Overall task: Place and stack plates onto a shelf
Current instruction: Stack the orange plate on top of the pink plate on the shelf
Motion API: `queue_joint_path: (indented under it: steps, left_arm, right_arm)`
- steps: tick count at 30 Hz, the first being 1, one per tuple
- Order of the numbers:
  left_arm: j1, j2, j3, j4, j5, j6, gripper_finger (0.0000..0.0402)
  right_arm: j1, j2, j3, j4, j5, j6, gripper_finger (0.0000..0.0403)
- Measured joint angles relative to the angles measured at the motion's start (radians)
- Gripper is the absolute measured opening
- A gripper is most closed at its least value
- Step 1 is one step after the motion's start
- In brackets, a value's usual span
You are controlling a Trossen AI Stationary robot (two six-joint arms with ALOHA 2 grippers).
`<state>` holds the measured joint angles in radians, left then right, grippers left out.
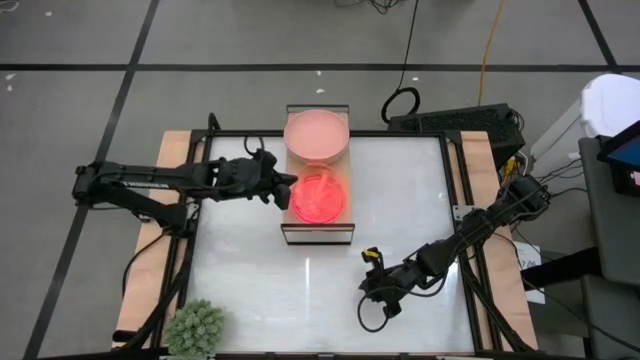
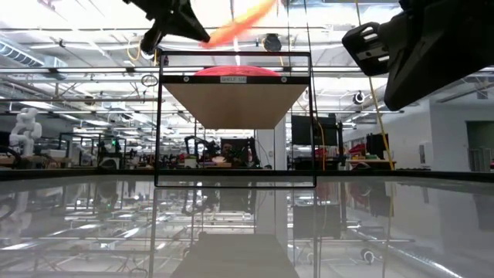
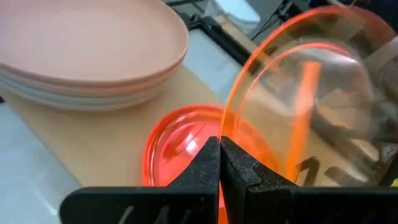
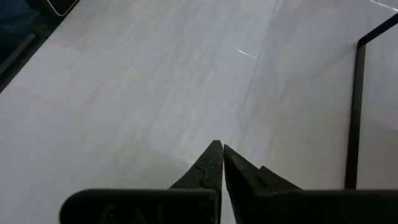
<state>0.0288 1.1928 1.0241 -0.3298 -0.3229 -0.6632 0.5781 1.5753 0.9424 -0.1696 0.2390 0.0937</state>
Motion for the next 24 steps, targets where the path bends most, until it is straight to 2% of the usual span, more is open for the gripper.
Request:
queue_joint_path:
  steps: [8, 20, 24]
  left_arm:
    - [0.004, 0.066, 0.000, -0.041, 0.001, -0.027, 0.0001]
    - [0.005, 0.067, 0.000, -0.076, 0.009, -0.035, 0.0001]
    - [0.005, 0.067, 0.000, -0.099, 0.008, -0.035, 0.0019]
  right_arm:
    - [0.000, 0.000, 0.000, 0.001, 0.000, 0.011, 0.0000]
    - [0.000, 0.000, 0.000, 0.000, -0.003, 0.019, 0.0000]
    - [0.000, 0.000, 0.000, 0.000, -0.003, 0.026, 0.0000]
